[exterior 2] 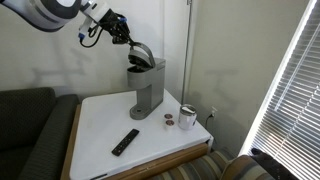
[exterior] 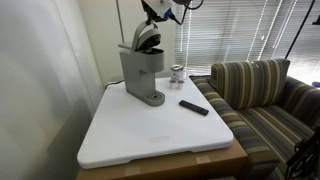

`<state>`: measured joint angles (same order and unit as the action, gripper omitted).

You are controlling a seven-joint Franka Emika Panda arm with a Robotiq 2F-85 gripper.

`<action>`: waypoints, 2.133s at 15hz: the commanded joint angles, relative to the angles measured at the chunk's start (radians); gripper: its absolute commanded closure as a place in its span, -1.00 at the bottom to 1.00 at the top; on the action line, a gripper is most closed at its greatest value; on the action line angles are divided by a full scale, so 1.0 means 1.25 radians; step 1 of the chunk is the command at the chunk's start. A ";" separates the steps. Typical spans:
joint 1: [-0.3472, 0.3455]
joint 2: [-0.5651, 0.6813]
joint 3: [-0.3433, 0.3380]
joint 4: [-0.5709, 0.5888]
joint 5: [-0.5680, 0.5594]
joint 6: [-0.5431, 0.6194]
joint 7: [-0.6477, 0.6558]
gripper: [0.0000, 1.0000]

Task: Open the top part of the coffee maker

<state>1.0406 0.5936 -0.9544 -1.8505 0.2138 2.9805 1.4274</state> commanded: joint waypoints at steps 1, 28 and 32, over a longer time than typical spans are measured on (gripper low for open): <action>-0.064 -0.011 0.049 0.047 -0.035 -0.030 0.007 1.00; -0.132 -0.056 0.135 0.097 -0.062 -0.048 -0.006 1.00; -0.088 -0.137 0.117 0.037 -0.153 -0.054 0.008 1.00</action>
<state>0.8973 0.5413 -0.8058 -1.7070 0.1209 2.9356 1.4363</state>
